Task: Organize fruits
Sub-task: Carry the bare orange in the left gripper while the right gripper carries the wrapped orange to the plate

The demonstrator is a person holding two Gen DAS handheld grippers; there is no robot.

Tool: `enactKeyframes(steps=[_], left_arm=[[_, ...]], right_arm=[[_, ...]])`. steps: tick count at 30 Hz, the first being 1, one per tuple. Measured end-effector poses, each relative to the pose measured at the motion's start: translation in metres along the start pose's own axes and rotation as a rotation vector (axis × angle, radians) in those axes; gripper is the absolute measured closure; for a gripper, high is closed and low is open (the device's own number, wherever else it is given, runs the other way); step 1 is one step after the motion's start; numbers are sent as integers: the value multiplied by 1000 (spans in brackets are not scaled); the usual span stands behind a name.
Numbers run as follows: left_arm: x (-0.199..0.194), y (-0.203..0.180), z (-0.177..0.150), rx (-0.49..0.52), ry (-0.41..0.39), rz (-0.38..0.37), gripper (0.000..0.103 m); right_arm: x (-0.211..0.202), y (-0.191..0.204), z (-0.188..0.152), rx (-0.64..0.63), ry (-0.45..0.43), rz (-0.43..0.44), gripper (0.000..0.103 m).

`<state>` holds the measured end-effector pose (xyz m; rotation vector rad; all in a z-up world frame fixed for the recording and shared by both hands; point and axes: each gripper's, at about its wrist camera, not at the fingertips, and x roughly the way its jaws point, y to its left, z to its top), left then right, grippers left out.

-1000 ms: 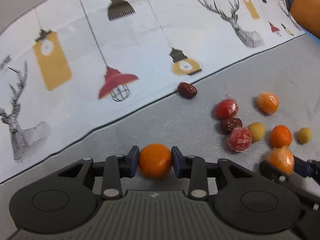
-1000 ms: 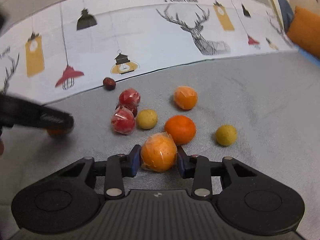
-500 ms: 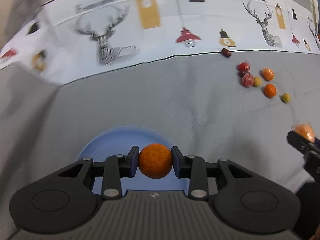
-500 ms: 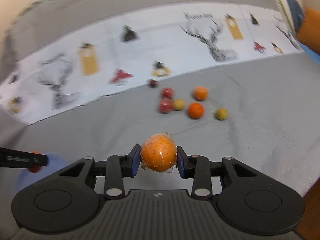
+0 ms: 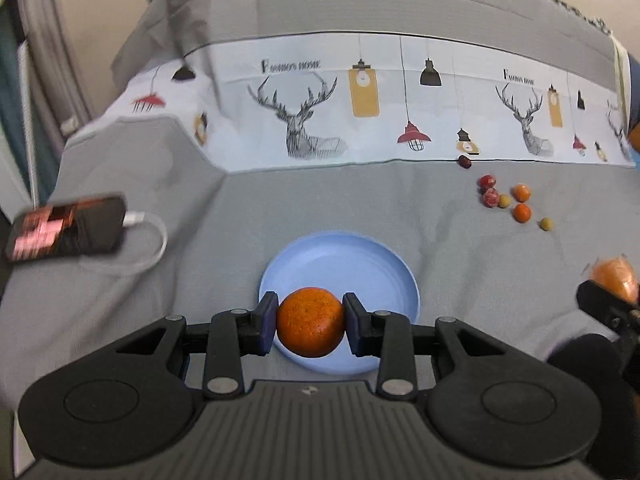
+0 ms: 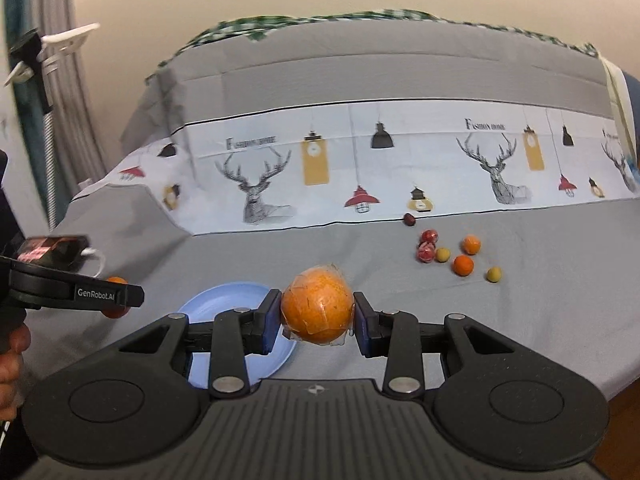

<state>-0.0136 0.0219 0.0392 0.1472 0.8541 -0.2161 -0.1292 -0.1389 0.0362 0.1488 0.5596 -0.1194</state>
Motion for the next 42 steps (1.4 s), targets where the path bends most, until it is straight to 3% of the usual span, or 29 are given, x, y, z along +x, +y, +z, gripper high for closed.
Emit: enactKeyframes(steps=[6, 12, 24, 42], left_arm=[[-22, 12, -33, -7, -21, -2, 64], [-36, 24, -46, -47, -35, -1, 64], [-39, 30, -46, -58, -61, 9, 64], [-31, 25, -48, -41, -26, 0, 64]], right_arm=[[-16, 29, -16, -71, 21, 57, 64], [-17, 50, -18, -127, 34, 90, 64], [-9, 49, -21, -106, 85, 94, 64], [1, 48, -25, -91, 122, 130, 64]])
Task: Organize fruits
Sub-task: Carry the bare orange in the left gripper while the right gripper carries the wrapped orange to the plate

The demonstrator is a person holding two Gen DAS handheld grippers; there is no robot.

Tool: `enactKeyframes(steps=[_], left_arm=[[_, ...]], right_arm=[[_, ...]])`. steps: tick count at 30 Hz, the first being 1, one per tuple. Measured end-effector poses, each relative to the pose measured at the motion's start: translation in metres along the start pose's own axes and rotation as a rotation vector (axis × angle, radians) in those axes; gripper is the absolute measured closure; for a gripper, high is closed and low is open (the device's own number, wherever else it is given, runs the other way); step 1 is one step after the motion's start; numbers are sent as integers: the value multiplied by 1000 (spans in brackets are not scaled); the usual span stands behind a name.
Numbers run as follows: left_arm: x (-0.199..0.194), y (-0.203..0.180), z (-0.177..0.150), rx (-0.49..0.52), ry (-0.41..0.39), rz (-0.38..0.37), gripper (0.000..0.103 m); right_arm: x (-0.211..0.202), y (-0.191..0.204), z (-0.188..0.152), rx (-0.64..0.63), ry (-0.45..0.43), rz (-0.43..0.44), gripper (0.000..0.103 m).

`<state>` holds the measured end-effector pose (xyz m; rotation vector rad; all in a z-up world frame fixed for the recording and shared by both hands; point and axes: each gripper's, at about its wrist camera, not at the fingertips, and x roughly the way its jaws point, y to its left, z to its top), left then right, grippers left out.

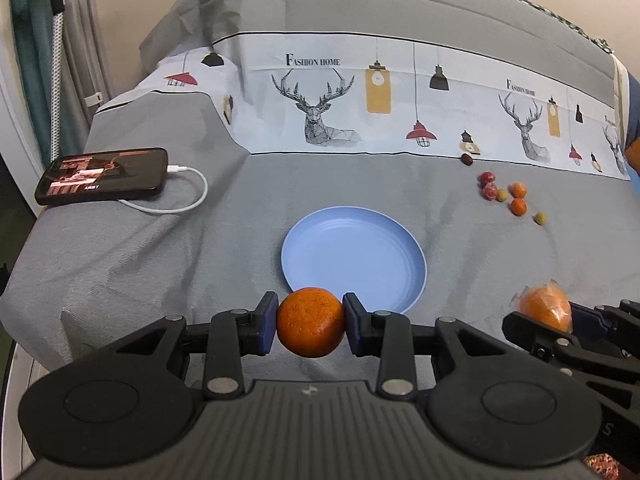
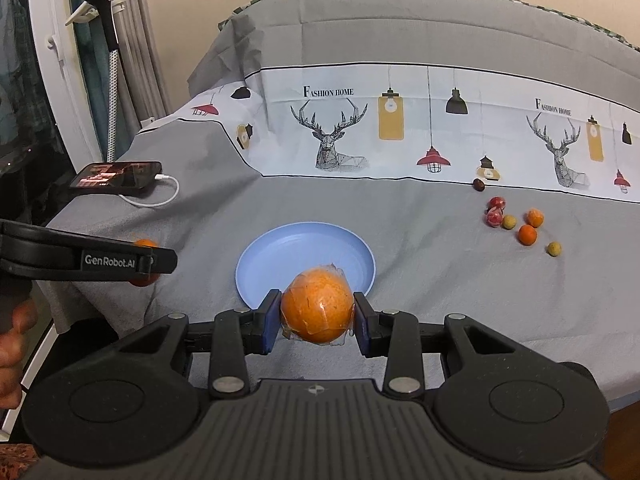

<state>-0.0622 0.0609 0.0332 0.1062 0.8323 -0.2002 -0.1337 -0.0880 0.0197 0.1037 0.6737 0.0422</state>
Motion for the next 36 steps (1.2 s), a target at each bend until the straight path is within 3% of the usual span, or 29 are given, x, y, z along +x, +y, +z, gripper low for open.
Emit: enactKeyframes(steps=[15, 21, 30, 36], left_arm=[[12, -6, 3, 0, 31, -22, 64], [10, -15, 30, -27, -25, -50, 64], [24, -26, 84, -78, -111, -54, 64], [82, -24, 71, -53, 0, 14, 64]], right_arm=[[14, -6, 4, -8, 24, 11, 64], [12, -27, 29, -34, -77, -64, 64], [52, -51, 70, -95, -108, -44, 64], [112, -48, 53, -131, 12, 11, 64]])
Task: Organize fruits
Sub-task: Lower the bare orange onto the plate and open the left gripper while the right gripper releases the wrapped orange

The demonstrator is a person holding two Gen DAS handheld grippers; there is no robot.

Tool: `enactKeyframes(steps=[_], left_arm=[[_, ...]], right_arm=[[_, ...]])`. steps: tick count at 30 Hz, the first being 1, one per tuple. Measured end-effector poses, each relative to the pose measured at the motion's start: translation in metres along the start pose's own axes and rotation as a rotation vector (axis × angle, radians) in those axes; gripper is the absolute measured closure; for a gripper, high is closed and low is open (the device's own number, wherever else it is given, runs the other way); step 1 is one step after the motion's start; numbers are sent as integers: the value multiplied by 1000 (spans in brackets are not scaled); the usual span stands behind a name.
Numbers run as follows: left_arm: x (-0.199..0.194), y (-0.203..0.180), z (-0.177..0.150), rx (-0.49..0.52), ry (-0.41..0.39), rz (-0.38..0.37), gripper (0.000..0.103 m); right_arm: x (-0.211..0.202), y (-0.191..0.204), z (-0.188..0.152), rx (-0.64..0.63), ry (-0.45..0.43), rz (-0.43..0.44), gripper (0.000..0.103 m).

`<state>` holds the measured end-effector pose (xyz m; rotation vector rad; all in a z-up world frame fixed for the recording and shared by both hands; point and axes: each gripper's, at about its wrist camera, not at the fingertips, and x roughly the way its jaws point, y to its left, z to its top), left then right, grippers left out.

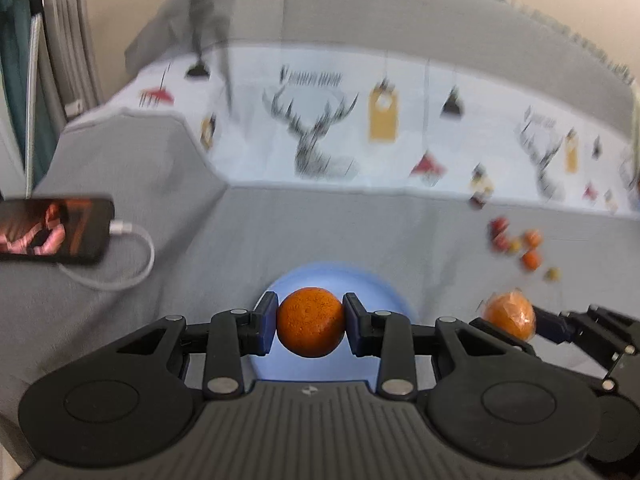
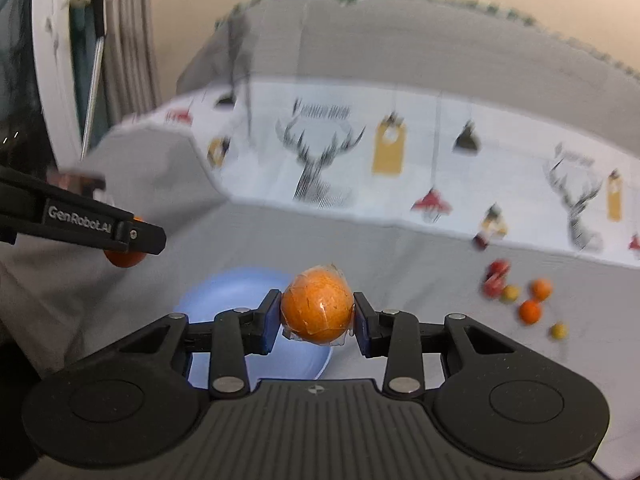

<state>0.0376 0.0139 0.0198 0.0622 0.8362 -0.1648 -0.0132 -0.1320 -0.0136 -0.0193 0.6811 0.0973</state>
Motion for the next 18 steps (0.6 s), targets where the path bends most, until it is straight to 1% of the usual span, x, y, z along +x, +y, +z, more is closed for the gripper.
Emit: enactKeyframes(steps=[3, 4, 7, 10, 16, 17, 18], left_arm=[[34, 4, -16, 32, 54, 45, 64], [48, 5, -21, 39, 86, 61, 64], [83, 13, -31, 30, 160, 67, 64], [108, 17, -36, 30, 178, 53, 64], [138, 20, -35, 35, 204, 43, 64], [141, 19, -33, 33, 202, 34, 59], [141, 21, -30, 26, 192, 12, 34]], right_arm=[[31, 7, -14, -12, 76, 24, 64], [40, 9, -18, -13, 97, 30, 64], [64, 17, -27, -21, 150, 48, 64], [83, 22, -31, -47, 175, 57, 64], [116, 20, -32, -95, 223, 66, 64], [120, 20, -31, -99, 228, 73, 63], [123, 19, -29, -100, 225, 80, 57]])
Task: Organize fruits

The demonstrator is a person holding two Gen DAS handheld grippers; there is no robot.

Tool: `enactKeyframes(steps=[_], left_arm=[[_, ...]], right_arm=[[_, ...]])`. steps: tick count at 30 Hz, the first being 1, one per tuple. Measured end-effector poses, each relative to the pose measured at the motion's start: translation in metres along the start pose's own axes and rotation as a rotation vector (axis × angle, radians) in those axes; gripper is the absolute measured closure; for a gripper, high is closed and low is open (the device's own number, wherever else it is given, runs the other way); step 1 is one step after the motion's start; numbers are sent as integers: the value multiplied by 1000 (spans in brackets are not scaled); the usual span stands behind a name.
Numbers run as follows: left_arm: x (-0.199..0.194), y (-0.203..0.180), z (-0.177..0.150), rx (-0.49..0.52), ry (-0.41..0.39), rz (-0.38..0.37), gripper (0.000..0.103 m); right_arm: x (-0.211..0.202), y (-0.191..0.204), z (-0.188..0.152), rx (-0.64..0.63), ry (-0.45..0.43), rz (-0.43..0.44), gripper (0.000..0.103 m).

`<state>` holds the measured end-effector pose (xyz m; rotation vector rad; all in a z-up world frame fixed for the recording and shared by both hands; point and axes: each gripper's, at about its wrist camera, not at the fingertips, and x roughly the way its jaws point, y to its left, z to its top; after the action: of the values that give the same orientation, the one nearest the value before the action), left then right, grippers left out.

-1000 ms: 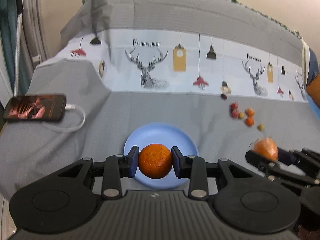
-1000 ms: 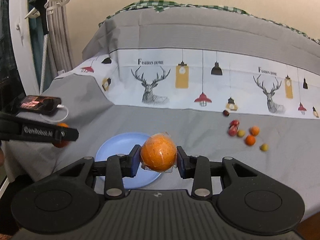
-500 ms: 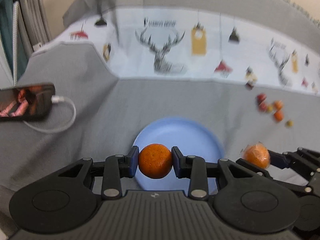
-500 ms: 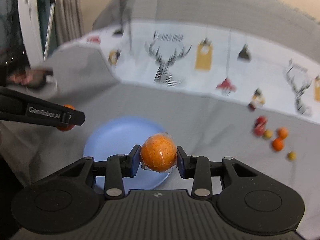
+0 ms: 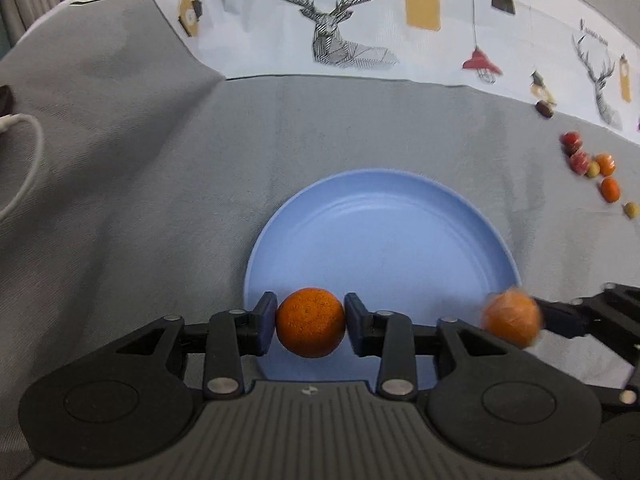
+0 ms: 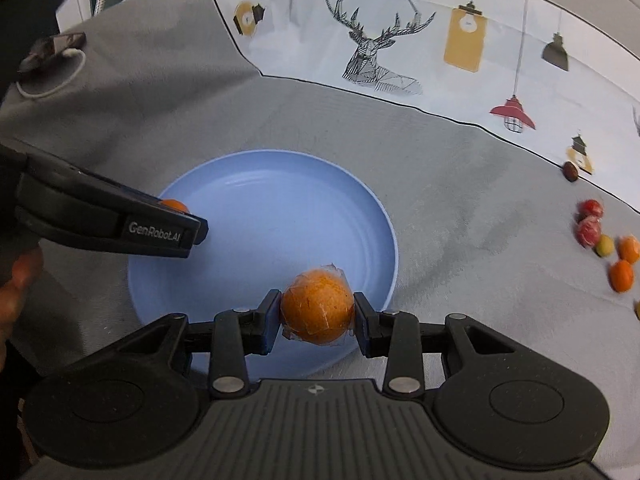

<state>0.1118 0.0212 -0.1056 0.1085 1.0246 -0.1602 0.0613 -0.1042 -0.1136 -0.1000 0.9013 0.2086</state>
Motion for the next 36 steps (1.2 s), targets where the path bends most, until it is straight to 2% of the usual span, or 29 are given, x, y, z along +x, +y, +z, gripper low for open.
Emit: enactKeyframes(steps=[1, 2, 3, 5, 8, 12, 16, 21, 27, 36], left_arm=[[-2, 2, 3, -8, -19, -17, 19], [-6, 3, 5, -16, -44, -11, 0], [-14, 5, 6, -26, -92, 5, 0], [-24, 6, 8, -12, -123, 8, 0], [-42, 5, 7, 19, -71, 32, 0], [-77, 6, -16, 53, -3, 73, 0], [-109, 2, -34, 59, 36, 121, 0], [-141, -4, -48, 49, 3, 140, 0], [-165, -8, -59, 24, -37, 140, 0], [-181, -15, -65, 35, -70, 137, 0]], right_arm=[[1, -1, 3, 2, -10, -5, 47], [-1, -2, 4, 4, -21, -15, 27], [-4, -4, 6, 7, -34, -25, 15], [-14, -7, 9, 9, -47, -26, 14], [-39, -15, 5, 69, -33, 10, 11], [-79, -18, -15, 215, -27, 79, 5], [-116, -3, -31, 245, -86, -1, 1], [-148, 14, -44, 272, -176, -55, 1], [-170, 21, -58, 274, -198, -73, 1], [-186, 25, -62, 275, -231, -75, 1]])
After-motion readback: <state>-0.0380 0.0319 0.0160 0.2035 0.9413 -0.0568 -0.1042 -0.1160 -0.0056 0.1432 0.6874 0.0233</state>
